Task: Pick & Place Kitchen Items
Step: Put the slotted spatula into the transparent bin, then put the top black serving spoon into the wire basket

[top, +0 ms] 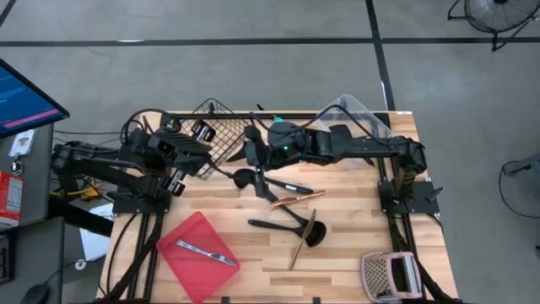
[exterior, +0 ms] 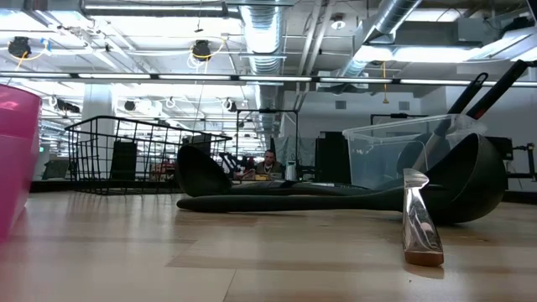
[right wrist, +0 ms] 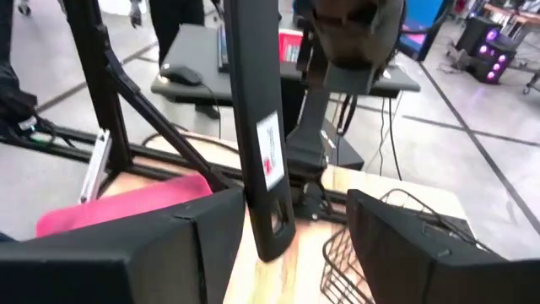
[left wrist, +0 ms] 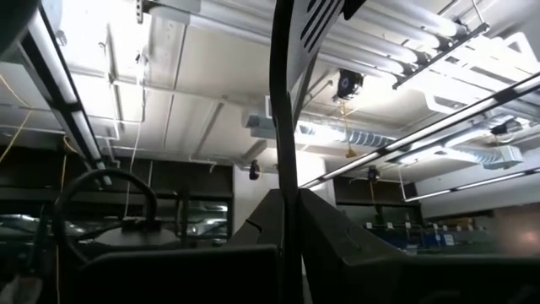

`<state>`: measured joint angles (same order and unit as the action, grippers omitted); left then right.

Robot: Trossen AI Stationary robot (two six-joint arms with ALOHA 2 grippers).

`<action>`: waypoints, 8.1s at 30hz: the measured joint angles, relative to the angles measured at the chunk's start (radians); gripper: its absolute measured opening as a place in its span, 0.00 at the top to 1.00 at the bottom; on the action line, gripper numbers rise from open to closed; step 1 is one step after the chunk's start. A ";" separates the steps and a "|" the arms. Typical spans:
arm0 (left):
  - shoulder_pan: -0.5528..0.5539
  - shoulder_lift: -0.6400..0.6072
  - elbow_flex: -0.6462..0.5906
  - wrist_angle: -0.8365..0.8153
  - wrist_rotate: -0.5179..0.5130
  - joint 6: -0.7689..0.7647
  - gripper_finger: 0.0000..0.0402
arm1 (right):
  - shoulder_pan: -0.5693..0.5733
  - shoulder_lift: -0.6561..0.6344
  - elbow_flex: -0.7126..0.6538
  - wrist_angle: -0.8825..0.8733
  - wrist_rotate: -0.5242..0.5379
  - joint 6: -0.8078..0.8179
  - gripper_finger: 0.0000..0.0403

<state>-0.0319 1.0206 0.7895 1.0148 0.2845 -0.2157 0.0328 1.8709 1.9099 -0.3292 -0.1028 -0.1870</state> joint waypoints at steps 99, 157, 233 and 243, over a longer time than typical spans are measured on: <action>0.161 0.123 0.001 -0.130 0.021 0.088 0.99 | 0.040 -0.164 0.001 0.157 0.145 -0.118 0.49; 0.162 -0.008 0.000 -0.310 0.229 -0.130 0.70 | -0.335 -0.186 -0.151 -1.236 1.288 0.295 0.97; 0.193 -0.102 0.000 -0.537 0.229 -0.122 0.71 | -0.247 -0.309 -0.133 -1.115 0.477 0.510 0.43; 0.192 -0.368 0.000 -0.622 0.220 -0.096 0.71 | 0.021 -0.164 -0.183 -0.870 0.465 0.518 0.43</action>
<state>0.1604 0.6531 0.7895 0.3930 0.5045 -0.3115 0.0538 1.7065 1.7271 -1.1996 0.3626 0.3312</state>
